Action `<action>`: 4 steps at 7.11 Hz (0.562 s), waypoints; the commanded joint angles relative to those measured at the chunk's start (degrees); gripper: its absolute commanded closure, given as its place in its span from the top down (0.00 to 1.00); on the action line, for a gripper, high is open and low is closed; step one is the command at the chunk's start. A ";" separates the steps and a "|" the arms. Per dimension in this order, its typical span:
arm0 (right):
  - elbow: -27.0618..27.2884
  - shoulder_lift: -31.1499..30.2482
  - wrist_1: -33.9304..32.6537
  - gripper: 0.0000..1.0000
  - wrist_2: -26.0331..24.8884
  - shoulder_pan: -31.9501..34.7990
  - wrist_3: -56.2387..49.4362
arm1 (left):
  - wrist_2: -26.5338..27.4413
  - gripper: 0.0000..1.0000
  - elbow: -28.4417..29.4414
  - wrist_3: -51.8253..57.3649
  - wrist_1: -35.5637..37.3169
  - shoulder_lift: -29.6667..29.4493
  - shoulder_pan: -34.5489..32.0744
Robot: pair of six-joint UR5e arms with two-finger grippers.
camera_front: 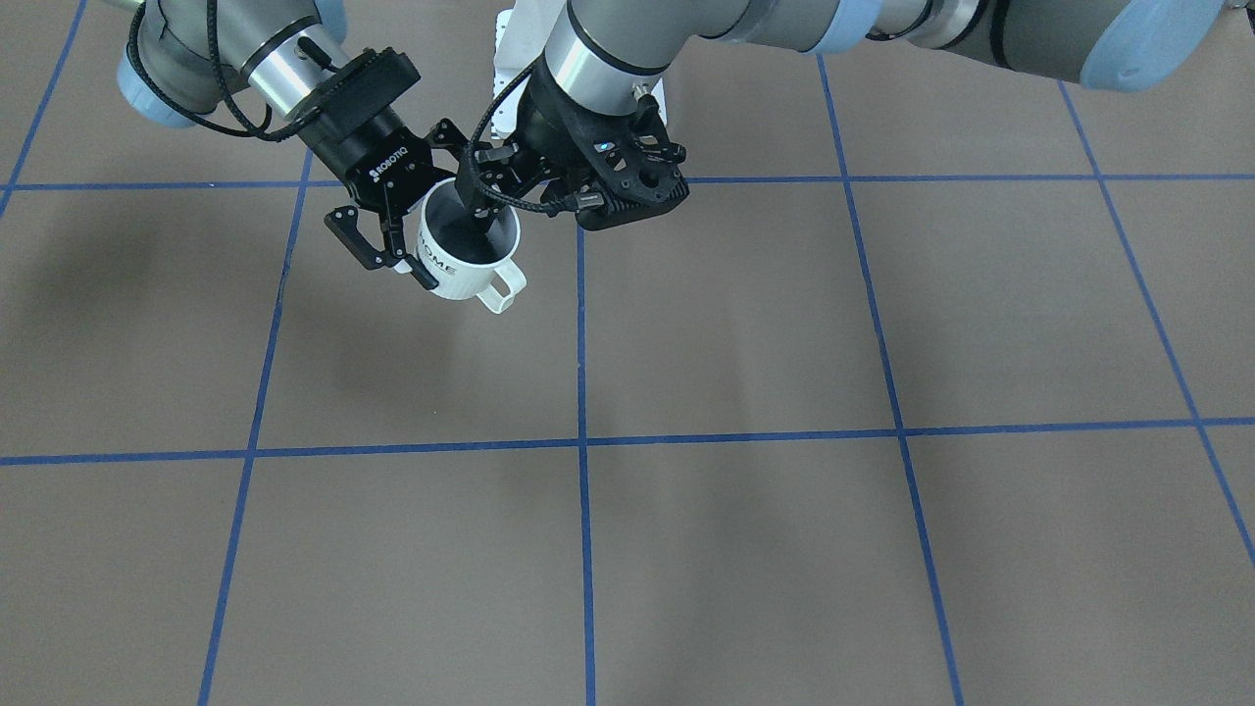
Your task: Left arm hands cup to right arm to dump lemon
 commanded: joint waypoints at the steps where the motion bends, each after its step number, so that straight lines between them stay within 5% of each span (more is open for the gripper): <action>1: 0.08 0.43 -0.19 0.33 0.00 0.00 -0.01 | 0.00 0.70 0.08 -0.07 -0.31 0.00 0.22; 4: 0.08 0.44 -0.28 0.35 0.00 0.08 -0.19 | 0.00 0.55 0.16 0.02 -0.31 0.00 0.22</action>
